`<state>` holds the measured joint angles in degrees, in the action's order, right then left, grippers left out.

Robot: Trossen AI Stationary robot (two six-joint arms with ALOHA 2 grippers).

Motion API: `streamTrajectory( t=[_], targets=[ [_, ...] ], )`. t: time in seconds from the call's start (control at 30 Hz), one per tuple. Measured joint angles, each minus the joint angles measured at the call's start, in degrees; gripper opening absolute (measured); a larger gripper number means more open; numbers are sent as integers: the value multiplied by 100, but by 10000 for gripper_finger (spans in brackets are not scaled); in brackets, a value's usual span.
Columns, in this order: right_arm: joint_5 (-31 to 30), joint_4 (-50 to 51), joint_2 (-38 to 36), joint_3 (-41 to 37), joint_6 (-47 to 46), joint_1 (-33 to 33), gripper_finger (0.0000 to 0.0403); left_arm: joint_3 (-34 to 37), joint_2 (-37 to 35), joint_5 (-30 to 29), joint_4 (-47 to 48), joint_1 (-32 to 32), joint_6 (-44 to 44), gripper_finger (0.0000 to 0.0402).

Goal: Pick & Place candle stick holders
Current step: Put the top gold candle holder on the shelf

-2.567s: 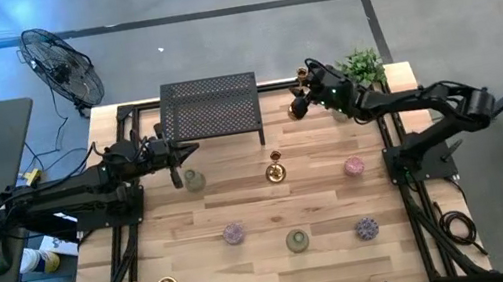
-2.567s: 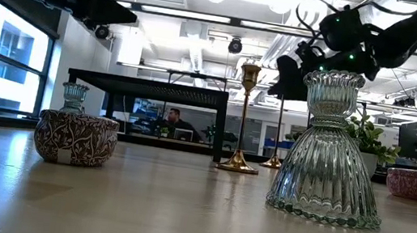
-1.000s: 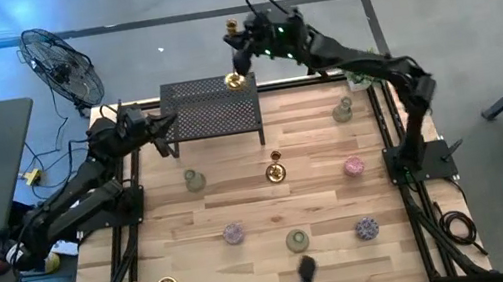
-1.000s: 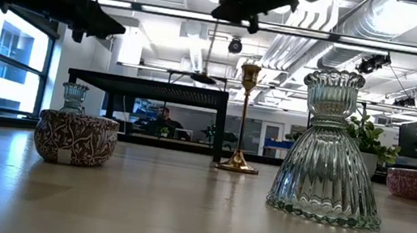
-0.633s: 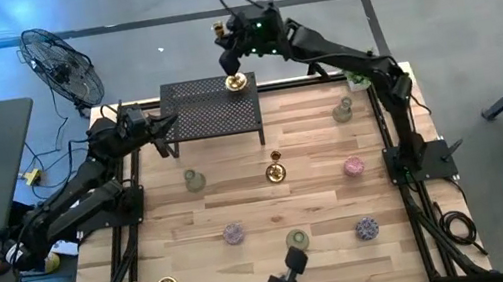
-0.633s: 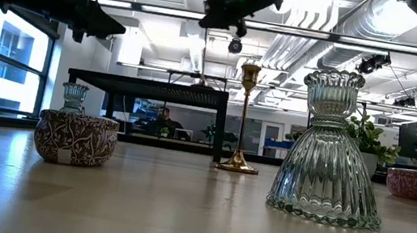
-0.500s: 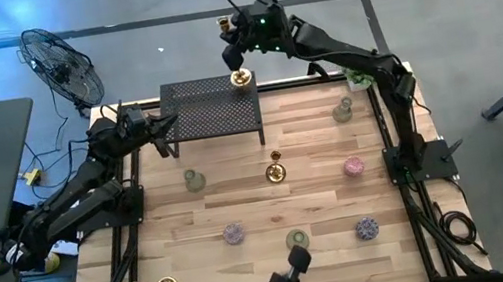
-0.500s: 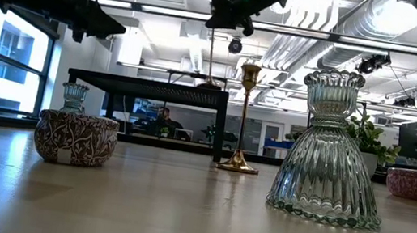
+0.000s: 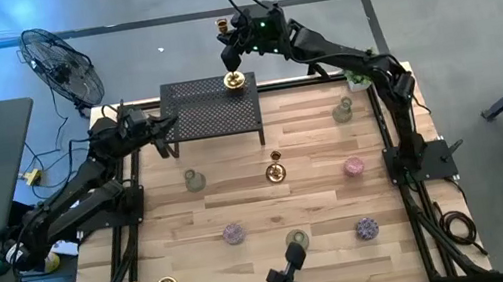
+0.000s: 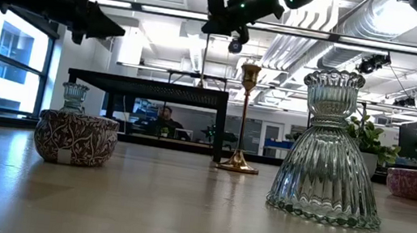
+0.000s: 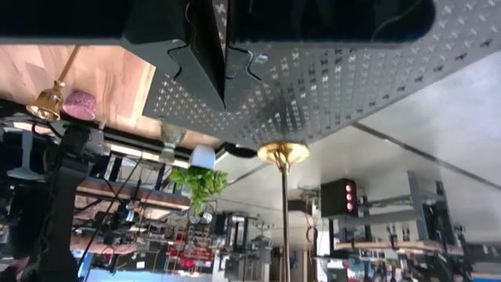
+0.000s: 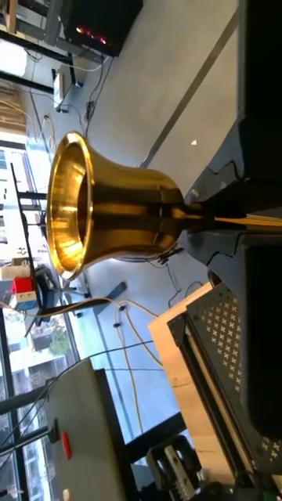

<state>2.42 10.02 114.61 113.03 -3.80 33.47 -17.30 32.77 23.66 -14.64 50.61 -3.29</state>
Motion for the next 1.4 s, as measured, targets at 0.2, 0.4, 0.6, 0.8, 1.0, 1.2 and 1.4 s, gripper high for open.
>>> streamTrajectory(
  t=[0.2, 0.4, 0.6, 0.8, 1.0, 1.2, 1.4],
  targets=[
    [10, 97, -32, -7, 18, -9, 8, 2, 0, 5, 126, 0, 0, 0],
    [-99, 258, -320, -7, 28, -40, 8, 2, 0, 9, -133, 0, 0, 0],
    [-263, 682, -653, -4, 124, -128, 8, 2, 4, 109, -432, 0, 7, 0],
    [97, 840, -669, -302, 235, -131, 7, 2, 4, 172, -741, 0, 20, 0],
    [83, -614, -783, -1197, 206, -225, 6, 2, 7, 256, -787, 0, 20, 0],
    [-343, -1484, -866, -1782, 80, -46, 6, 2, 13, 287, -578, 0, 4, 0],
    [-257, -1421, -876, -1812, -2, 185, 6, 2, 13, 410, -574, 0, 2, 0]
  ],
)
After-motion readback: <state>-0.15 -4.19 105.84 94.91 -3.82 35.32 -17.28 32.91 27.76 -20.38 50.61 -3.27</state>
